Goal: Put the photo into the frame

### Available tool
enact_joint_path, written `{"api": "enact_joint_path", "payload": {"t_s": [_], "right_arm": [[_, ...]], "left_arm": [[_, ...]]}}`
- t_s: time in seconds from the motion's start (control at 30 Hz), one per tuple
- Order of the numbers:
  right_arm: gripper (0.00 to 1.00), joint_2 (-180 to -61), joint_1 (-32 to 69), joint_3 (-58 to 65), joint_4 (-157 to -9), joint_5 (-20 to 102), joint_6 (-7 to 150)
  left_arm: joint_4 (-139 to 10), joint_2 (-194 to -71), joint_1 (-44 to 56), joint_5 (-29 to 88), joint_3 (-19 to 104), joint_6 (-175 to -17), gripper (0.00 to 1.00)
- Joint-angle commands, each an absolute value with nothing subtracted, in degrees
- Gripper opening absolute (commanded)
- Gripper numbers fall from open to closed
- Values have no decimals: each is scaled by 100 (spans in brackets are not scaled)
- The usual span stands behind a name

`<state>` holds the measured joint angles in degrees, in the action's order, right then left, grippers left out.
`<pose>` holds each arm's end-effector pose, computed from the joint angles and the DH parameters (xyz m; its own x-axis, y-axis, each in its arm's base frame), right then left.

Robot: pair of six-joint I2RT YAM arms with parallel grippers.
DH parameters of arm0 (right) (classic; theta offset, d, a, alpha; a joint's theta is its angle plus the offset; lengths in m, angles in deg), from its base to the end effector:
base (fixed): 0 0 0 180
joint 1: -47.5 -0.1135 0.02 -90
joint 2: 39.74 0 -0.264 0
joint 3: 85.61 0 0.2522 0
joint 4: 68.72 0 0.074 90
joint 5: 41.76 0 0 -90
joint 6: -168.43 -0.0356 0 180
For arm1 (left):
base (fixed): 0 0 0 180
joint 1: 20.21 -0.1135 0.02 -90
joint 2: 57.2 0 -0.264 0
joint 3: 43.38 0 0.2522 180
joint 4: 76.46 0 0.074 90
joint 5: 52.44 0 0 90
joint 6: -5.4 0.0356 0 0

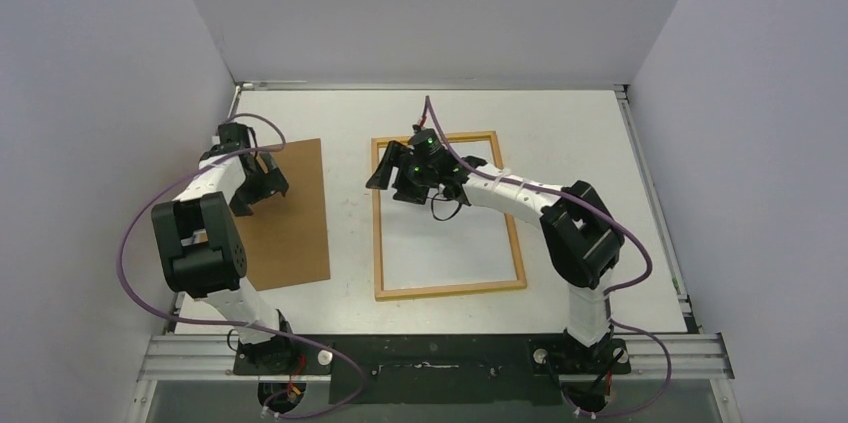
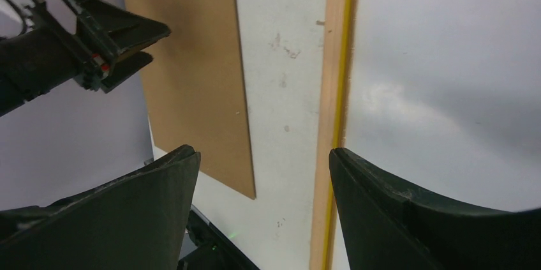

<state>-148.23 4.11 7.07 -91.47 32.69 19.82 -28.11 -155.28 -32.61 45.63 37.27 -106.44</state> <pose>0.3067 0.3031 0.2277 -0.9309 0.2517 -0.2646 -0.0374 0.6552 0.7545 0.3335 0.0784 0.1997 -0.7268 -0.5369 -0.4284 -0.5809 0.8133 -0.0338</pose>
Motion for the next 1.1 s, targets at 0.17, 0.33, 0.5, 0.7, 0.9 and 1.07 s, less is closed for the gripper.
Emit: {"api": "enact_joint_path", "payload": {"t_s": [0.17, 0.33, 0.5, 0.7, 0.9, 1.07], "right_arm": [[75, -15319, 14, 1384, -8588, 3042, 1602], [75, -15496, -3, 1403, -8532, 2989, 1495], [74, -15754, -80, 1581, -8726, 2951, 1537], [74, -16090, -139, 1925, -9197, 3077, 1710], [73, -16619, -347, 2768, -10101, 3352, 2040], [73, -16890, -394, 3095, -10475, 3572, 2177]], "left_arm": [[-2957, -15730, -3062, 2965, 2975, -11001, 74], [-3152, -15758, -2705, 2765, 2525, -11406, 71], [-3247, -15854, -2275, 2666, 2392, -11684, 69], [-3191, -15744, -2135, 2648, 2448, -11799, 68], [-3018, -15679, -2144, 2632, 2705, -11643, 68], [-2754, -15592, -2290, 2568, 3052, -11445, 69]]}}
